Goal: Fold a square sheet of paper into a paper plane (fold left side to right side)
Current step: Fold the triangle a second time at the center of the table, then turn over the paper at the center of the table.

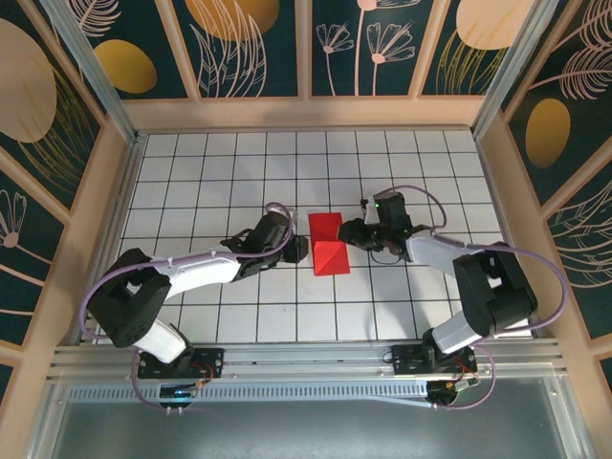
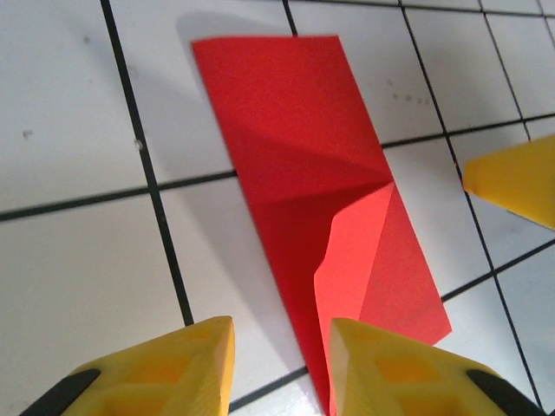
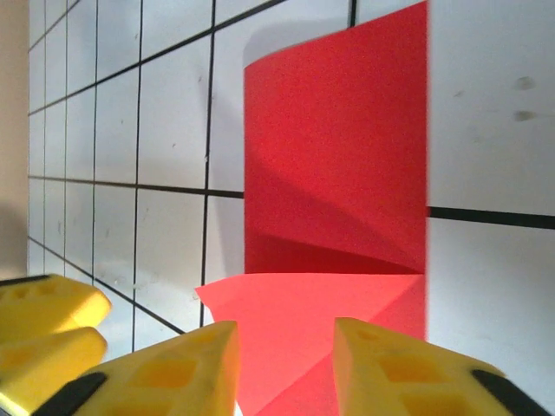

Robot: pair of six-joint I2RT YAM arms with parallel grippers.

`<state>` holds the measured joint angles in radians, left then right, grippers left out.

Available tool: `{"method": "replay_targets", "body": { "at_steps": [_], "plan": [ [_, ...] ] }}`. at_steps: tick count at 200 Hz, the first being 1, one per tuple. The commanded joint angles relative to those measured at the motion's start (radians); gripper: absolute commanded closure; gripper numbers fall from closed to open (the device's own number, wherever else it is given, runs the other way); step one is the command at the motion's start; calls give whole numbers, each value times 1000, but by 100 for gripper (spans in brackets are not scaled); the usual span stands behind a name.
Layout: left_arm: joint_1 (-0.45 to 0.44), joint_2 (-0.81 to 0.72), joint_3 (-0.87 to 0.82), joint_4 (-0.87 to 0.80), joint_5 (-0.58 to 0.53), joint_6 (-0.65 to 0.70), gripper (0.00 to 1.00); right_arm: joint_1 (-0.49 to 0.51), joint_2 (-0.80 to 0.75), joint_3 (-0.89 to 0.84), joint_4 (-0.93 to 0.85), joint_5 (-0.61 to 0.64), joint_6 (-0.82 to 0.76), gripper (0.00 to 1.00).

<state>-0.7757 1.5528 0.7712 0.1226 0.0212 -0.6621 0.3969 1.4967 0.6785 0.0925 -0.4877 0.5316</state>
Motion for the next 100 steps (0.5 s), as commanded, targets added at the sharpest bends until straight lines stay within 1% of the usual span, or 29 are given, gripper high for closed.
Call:
{"method": "replay_targets", "body": {
  "at_steps": [1, 32, 50, 68, 78, 100],
  "plan": [
    [25, 26, 6, 115, 73, -21, 61, -28, -55, -48, -20, 24, -15, 61],
    [41, 105, 46, 171, 171, 3, 54, -55, -117, -103, -8, 13, -20, 49],
    [46, 154, 71, 179, 196, 8, 53, -68, -151, -135, 9, -2, -12, 41],
    [49, 208, 94, 190, 222, 14, 53, -74, -179, -159, 25, -16, -5, 35],
    [49, 229, 106, 196, 237, 16, 53, -76, -190, -168, 30, -21, -2, 33],
    [50, 266, 120, 213, 271, 17, 55, -76, -197, -173, 28, -23, -4, 32]
  ]
}}
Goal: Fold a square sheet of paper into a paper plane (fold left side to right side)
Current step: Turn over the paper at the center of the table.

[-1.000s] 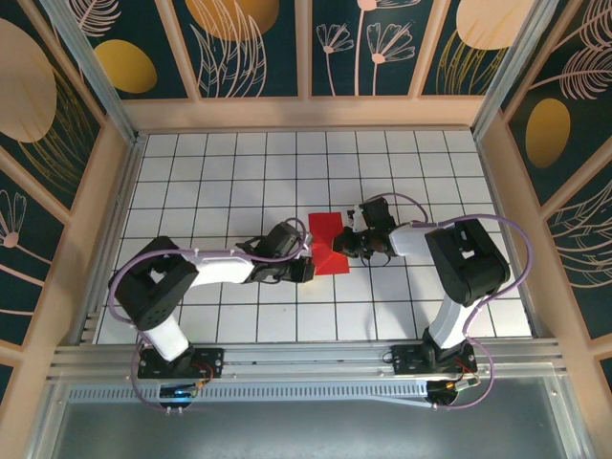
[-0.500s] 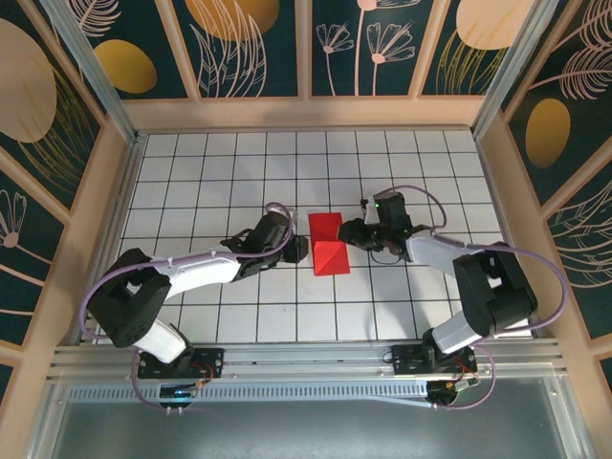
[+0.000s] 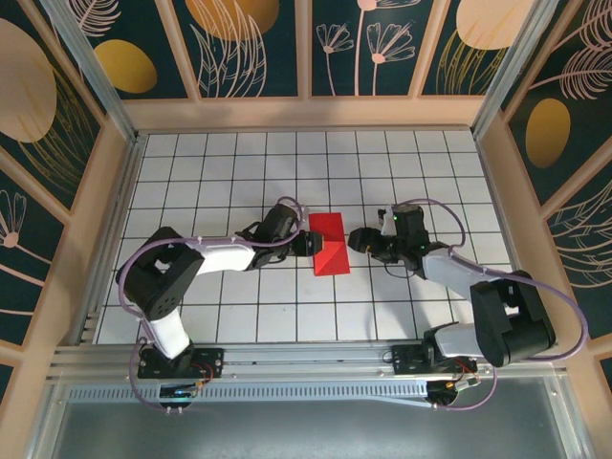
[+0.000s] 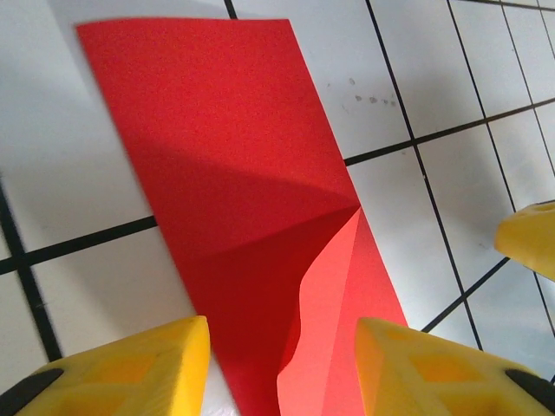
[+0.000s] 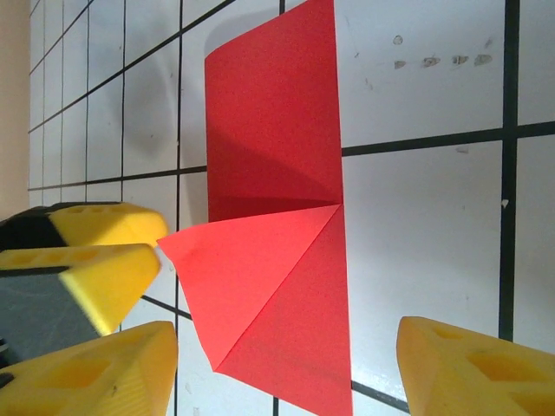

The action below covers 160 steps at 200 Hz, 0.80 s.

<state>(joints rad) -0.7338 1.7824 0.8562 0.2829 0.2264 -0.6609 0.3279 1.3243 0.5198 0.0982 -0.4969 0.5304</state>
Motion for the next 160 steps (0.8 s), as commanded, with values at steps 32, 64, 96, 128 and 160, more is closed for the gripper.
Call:
{"method": "replay_targets", "body": {
  "at_steps": [32, 64, 96, 128, 160],
  "plan": [
    [7, 71, 38, 58, 55, 10, 72, -7, -17, -12, 26, -34, -8, 32],
    [7, 45, 0, 97, -3, -7, 88, -7, 5, -12, 45, -65, -15, 33],
    [7, -8, -69, 199, -22, -54, 97, 15, 44, -10, 100, -94, -8, 36],
    [7, -54, -137, 300, -19, -112, 99, 46, 86, -11, 218, -88, 38, 36],
    [7, -62, -173, 318, -30, -144, 100, 66, 134, -10, 351, -86, 92, 31]
  ]
}}
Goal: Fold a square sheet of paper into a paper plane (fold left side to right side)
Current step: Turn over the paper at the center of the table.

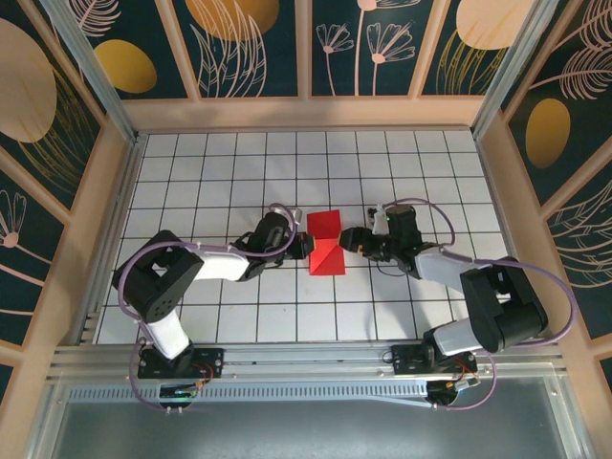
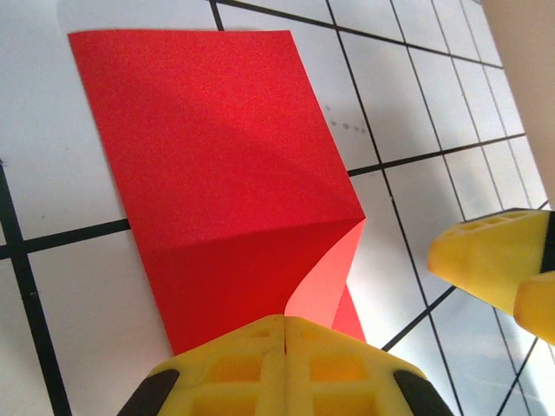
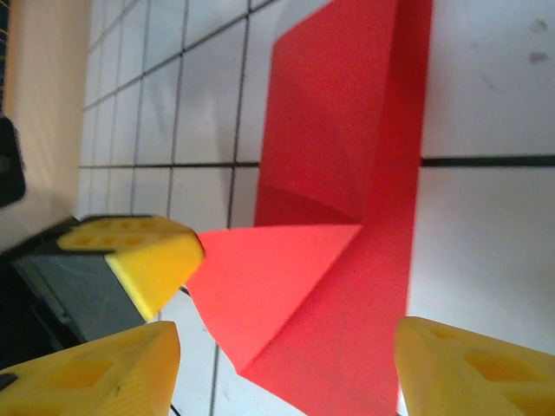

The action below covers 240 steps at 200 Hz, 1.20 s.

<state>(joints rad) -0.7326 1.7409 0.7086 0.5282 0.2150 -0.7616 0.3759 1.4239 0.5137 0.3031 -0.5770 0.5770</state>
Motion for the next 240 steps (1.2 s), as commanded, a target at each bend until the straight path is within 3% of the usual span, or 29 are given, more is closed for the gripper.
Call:
{"method": "replay_targets", "body": {
  "at_steps": [1, 99, 135, 183, 240],
  "plan": [
    [6, -34, -26, 74, -19, -44, 100, 19, 35, -3, 148, -6, 46, 31],
    [6, -59, -52, 79, -25, -60, 100, 72, 194, 83, 234, 2, 89, 28],
    [6, -37, -37, 52, -29, -69, 100, 79, 239, 69, 370, -30, 179, 29],
    [6, -1, -24, 42, -41, -91, 100, 93, 262, 82, 367, -33, 179, 33],
    [6, 35, -1, 35, -39, -109, 100, 109, 293, 95, 307, 7, 144, 46]
  ]
}}
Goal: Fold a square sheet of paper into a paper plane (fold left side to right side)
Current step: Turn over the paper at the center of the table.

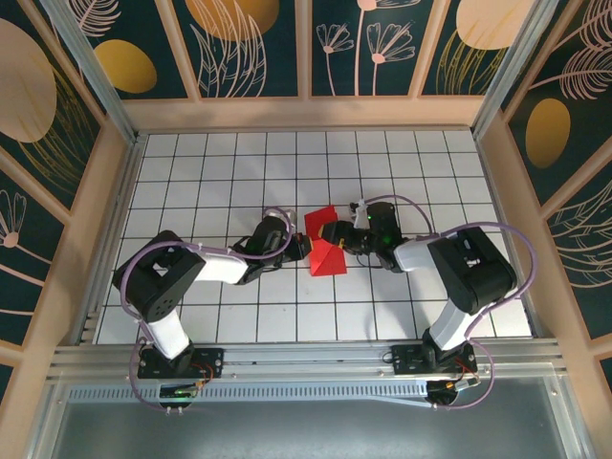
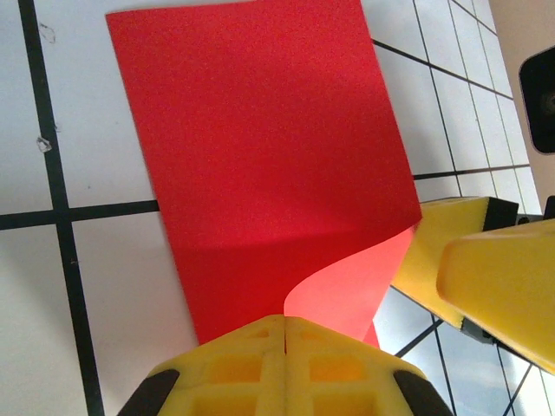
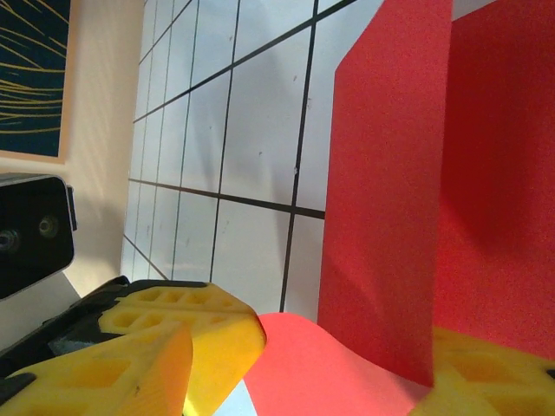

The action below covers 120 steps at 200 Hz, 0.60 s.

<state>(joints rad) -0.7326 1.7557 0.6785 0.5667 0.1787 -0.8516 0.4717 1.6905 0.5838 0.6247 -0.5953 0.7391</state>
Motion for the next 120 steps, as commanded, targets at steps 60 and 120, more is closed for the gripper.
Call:
{"method": "replay_targets", "body": {
  "at_steps": [60, 120],
  "plan": [
    [6, 34, 36, -15, -7, -11, 90, 27, 44, 60, -95, 68, -64, 58],
    [6, -58, 27, -87, -73, 27, 77, 27, 35, 75, -123, 83, -84, 78]
  ]
}}
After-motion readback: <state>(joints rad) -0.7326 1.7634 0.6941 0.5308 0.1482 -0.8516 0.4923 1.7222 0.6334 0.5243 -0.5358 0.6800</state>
